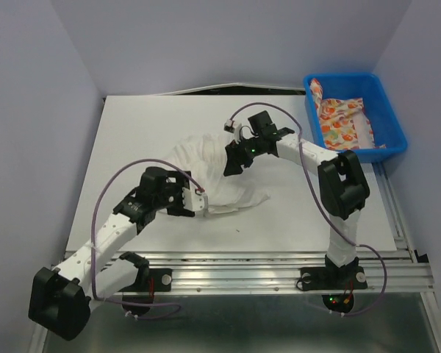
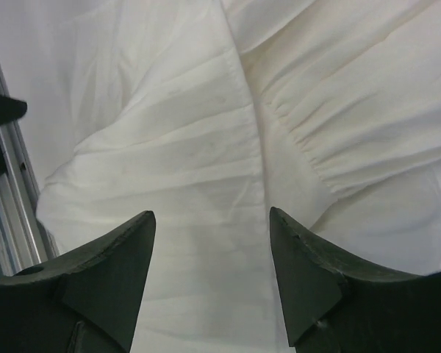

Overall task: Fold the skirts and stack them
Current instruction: Fold the skirt

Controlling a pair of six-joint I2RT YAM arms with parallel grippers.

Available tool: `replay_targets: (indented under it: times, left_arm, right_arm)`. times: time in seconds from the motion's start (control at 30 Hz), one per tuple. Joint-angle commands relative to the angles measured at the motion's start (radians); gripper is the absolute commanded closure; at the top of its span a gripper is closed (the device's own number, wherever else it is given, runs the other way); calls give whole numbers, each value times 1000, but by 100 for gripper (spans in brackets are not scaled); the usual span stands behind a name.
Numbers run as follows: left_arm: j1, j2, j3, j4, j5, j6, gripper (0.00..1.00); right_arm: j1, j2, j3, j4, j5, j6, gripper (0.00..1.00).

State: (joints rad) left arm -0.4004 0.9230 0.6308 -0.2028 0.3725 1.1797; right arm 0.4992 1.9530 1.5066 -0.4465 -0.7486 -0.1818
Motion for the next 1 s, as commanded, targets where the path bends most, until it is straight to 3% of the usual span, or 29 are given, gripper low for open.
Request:
replay_targets:
  times: [0.0, 0.13, 0.33, 0.5, 0.77, 0.83, 0.87, 0.93, 0.97]
  left_arm:
    - [-147, -38, -170, 175, -148, 172, 2]
    - [-263, -47, -273, 310, -262, 204, 2]
    - [-400, -10, -356, 445, -319, 207, 2]
    - [-446, 123, -390, 561, -340, 233, 2]
    - [-494, 341, -321, 658, -362, 155, 2]
    - [-497, 370, -293, 651, -394, 127, 12]
    - [-497, 376, -286, 640, -392, 104, 25]
    - [-497, 372, -269, 605, -385, 83, 40]
    - [-497, 350, -264, 589, -379, 63, 57]
  right_arm:
    - [42, 78, 58, 152, -52, 79, 32]
    - [53, 153, 61, 186, -41, 107, 32]
    - [53, 233, 18, 173, 45, 81, 33]
    - [53, 230, -2, 166, 58, 90, 33]
    - [53, 241, -5, 144, 63, 107, 37]
    - [53, 238, -26, 146, 64, 111, 37]
    - [62, 231, -35, 149, 64, 111, 37]
    - [62, 224, -55, 155, 66, 114, 37]
    - [62, 212, -74, 155, 66, 114, 38]
